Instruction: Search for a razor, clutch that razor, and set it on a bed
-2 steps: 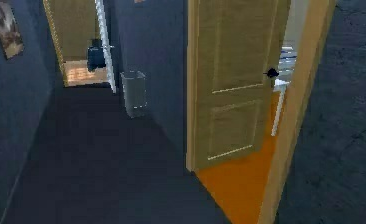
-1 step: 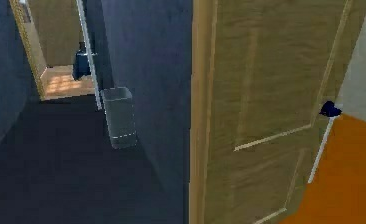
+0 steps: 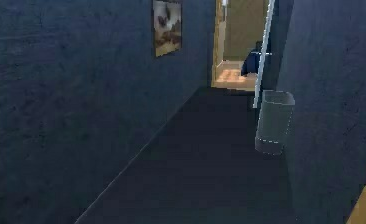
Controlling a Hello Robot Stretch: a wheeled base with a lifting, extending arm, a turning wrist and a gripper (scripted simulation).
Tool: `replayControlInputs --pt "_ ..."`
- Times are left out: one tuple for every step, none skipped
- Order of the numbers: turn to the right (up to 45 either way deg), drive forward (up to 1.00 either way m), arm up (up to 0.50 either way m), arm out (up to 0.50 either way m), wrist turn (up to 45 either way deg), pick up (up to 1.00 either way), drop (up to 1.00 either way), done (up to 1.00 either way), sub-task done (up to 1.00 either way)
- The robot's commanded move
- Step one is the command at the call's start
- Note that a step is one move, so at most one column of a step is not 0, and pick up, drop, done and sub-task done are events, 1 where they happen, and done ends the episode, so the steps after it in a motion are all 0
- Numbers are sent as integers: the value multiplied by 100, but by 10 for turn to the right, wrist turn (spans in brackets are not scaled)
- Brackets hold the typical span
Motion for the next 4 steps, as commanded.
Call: replayControlInputs --pt "-300 0 0 0 0 0 0 0 0" --pt "0 20 0 0 0 0 0 0 0" --pt "450 0 0 0 0 0 0 0 0" --pt "450 0 0 0 0 0 0 0 0"
